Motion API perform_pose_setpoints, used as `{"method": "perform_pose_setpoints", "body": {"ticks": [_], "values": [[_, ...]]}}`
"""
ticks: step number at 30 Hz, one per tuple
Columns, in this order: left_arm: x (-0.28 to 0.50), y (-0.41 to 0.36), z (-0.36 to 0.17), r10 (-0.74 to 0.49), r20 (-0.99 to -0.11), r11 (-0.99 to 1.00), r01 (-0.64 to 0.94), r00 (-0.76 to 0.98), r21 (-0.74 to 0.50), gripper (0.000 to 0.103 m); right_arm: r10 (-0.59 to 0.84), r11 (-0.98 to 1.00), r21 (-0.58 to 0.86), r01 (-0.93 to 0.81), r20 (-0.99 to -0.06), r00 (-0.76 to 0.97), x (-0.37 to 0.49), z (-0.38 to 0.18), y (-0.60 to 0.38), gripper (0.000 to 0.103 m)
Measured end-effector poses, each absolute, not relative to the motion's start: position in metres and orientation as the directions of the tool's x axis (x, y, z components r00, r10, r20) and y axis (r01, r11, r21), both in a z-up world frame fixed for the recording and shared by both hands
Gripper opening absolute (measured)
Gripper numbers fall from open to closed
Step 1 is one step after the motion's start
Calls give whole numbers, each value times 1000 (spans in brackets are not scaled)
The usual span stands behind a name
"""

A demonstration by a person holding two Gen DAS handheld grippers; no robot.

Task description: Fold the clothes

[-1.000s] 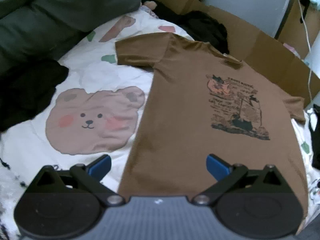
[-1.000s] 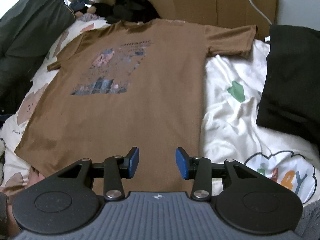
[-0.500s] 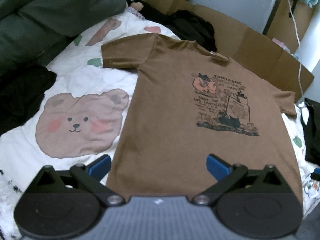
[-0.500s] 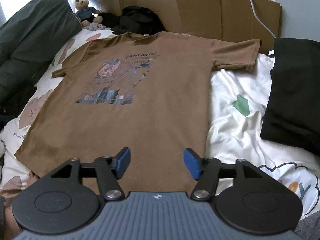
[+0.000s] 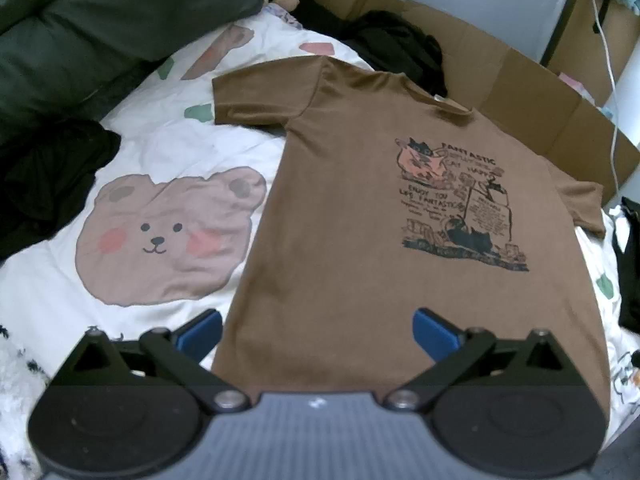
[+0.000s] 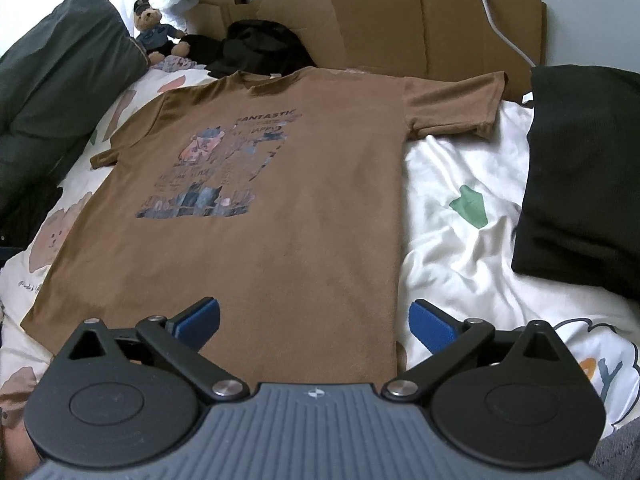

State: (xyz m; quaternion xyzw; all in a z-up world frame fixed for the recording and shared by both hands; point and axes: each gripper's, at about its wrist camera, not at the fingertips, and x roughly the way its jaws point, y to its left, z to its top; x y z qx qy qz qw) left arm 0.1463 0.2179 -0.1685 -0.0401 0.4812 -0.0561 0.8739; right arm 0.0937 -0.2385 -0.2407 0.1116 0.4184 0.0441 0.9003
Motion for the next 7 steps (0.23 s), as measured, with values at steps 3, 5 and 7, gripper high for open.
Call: {"method": "perform_pose_setpoints", "body": {"ticks": [3,5,7], "values": [[147,215,-169,-135,-837,991,66,531,-118,103,175,970,243,13,-735,655,93,-240,-239,103],[148,213,-169,-136,-837,991,71,531,-116,103,176,970,242,9,-731,659,92,-239,-238,103],[149,211,-168,-143,-832,990,81,536,-118,103,179,970,242,5,-729,661,91,-239,-238,103]]}}
